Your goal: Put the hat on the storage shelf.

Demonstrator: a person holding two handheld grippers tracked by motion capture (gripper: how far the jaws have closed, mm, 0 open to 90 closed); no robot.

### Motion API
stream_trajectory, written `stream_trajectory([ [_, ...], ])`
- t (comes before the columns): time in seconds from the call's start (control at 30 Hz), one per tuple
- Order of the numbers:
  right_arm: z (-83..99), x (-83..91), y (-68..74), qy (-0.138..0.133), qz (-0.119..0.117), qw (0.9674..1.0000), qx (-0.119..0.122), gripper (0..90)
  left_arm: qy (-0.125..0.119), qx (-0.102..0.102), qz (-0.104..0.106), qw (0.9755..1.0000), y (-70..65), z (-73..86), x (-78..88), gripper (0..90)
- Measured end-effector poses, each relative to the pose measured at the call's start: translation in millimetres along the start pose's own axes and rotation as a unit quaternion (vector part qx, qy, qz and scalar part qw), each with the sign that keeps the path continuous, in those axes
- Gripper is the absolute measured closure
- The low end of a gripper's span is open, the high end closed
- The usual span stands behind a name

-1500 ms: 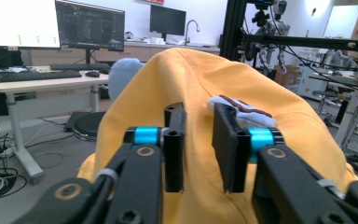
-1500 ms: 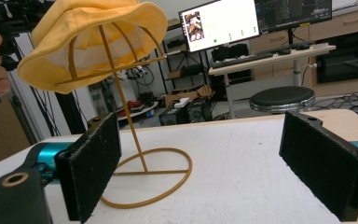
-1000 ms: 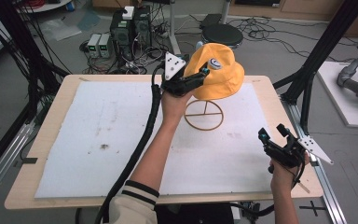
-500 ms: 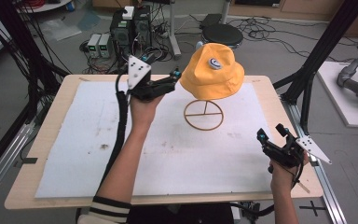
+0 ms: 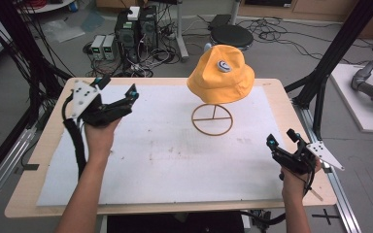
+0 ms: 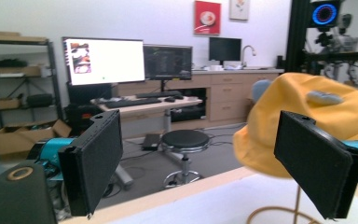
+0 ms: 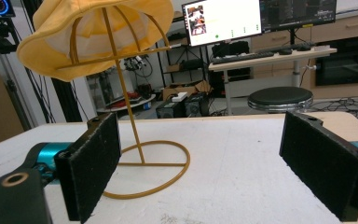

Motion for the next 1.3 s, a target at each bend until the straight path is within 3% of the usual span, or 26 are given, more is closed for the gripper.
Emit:
stream_trajectory([
  [0.2, 0.8, 0.3, -0.5, 0.001, 0.002, 1.0000, 0.005, 12.3, 0.012, 0.007, -0.029, 0.9995, 18.9, 20.1, 38.9, 15.4],
  [0.37, 1.2, 1.0, -1.2, 0.002, 0.006, 1.0000, 0.003, 12.3, 0.016, 0.024, -0.045, 0.9986, 31.5, 38.0, 65.2, 15.4],
  [0.57, 1.9, 1.1, -1.9, 0.002, 0.006, 0.9999, 0.011, 12.3, 0.019, 0.023, -0.067, 0.9973, 41.9, 60.4, 91.9, 15.4],
  [0.73, 2.2, 1.4, -3.3, 0.003, 0.009, 0.9999, 0.011, 12.3, 0.031, 0.019, -0.077, 0.9964, 46.2, 78.8, 107.1, 15.4],
  [0.9, 2.5, 0.9, -6.1, 0.002, 0.013, 0.9998, 0.013, 12.3, 0.027, 0.029, -0.087, 0.9954, 49.8, 92.5, 118.3, 15.4],
  [1.1, 5.6, -0.4, -7.4, 0.010, 0.015, 0.9996, 0.020, 12.3, 0.023, 0.039, -0.091, 0.9948, 49.7, 100.2, 122.9, 15.4],
  [1.3, 6.0, -1.1, -9.9, 0.008, 0.019, 0.9996, 0.020, 12.3, 0.041, 0.025, -0.092, 0.9946, 48.2, 108.1, 122.6, 15.4],
])
Point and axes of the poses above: each handheld gripper's, and its own axes: x roughly backward along the jaws, z roughly out of its underside, y roughly to its left, the point moved 5 cm from there along -x, roughly forward along the jaws, and after that the axes turned 13 degrees about z, right-handed, at the moved point
